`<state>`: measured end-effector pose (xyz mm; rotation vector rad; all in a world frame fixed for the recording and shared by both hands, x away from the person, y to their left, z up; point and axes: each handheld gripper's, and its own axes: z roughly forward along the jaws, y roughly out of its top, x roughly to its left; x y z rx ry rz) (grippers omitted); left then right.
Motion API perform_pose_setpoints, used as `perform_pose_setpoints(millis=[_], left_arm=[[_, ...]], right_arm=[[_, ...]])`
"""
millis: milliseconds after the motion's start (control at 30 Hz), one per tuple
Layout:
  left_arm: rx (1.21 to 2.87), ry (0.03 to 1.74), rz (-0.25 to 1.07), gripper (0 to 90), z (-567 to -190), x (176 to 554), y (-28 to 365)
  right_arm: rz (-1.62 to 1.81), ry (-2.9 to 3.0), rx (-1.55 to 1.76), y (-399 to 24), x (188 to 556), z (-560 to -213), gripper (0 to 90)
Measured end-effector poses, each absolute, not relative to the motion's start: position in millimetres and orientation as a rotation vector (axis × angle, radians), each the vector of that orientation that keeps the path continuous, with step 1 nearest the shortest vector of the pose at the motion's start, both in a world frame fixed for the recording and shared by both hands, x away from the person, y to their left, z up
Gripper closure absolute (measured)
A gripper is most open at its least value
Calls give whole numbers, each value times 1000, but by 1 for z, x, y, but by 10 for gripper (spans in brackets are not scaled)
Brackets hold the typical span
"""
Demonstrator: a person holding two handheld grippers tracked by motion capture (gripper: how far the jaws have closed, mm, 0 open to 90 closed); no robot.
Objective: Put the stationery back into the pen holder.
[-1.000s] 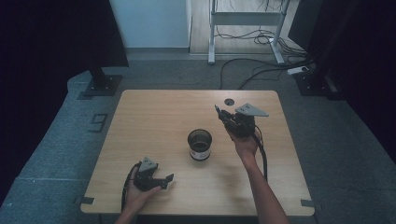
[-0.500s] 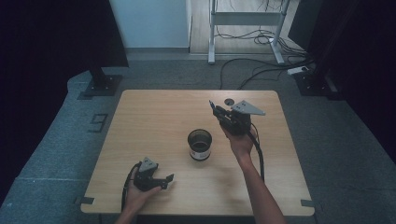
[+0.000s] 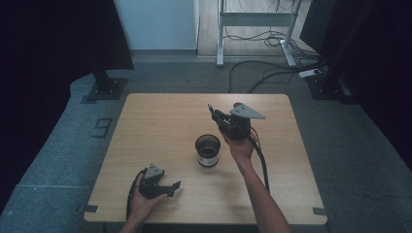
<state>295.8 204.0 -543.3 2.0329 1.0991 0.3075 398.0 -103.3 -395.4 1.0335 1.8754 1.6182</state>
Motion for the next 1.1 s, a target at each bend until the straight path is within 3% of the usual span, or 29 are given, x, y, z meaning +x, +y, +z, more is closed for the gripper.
perform_pose_setpoints(millis=[1100], left_arm=[[2030, 1094, 308, 145, -544, 297, 205]], right_arm=[[1599, 1919, 995, -54, 414, -420, 779]])
